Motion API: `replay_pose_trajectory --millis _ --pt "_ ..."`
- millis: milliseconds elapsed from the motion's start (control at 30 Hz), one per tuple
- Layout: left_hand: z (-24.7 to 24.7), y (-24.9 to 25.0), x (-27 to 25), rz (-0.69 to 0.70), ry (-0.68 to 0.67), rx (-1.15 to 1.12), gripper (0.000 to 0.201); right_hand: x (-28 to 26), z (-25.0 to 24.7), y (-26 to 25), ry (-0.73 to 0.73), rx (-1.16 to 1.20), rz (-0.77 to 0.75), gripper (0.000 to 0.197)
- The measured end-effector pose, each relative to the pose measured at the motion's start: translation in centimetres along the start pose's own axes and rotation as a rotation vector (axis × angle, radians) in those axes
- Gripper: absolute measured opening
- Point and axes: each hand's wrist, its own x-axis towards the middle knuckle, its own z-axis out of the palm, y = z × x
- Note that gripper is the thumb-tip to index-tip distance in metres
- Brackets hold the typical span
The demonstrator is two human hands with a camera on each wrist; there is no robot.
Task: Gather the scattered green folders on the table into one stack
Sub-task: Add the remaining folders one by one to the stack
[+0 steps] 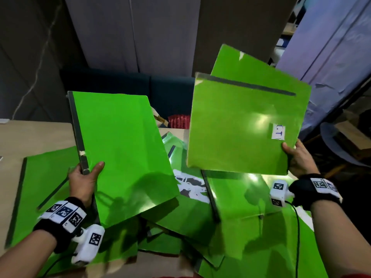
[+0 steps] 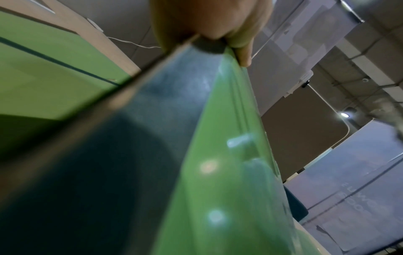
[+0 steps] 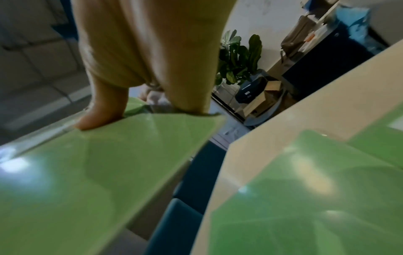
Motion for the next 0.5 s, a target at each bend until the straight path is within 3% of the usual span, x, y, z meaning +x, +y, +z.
replay_pose_trajectory --millis 200,267,333,433,500 --pt "1.8 0.4 -1.2 -0.016 -0.019 -0.057 0.038 -2.3 7.3 -2.7 -0.285 0.044 0.063 0.03" --pt "2.7 0.7 -1.9 -0.009 -0.048 -0.109 0.035 -3.1 10.2 -1.2 -0.357 -0.03 0.11 0.057" --pt "3.4 1.3 -2.1 0.001 -0.084 -0.138 0.017 -3.6 12.5 1.0 -0.402 -0.125 0.169 0.078" --pt "3.4 2.3 -1.8 0.018 -0.116 -0.188 0.026 -3.6 14.1 3.0 -0.399 -0.274 0.226 0.051" --pt "2.9 2.3 -1.4 0.03 -0.118 -0.209 0.03 -3.3 14.0 3.4 -0.439 -0.35 0.249 0.053"
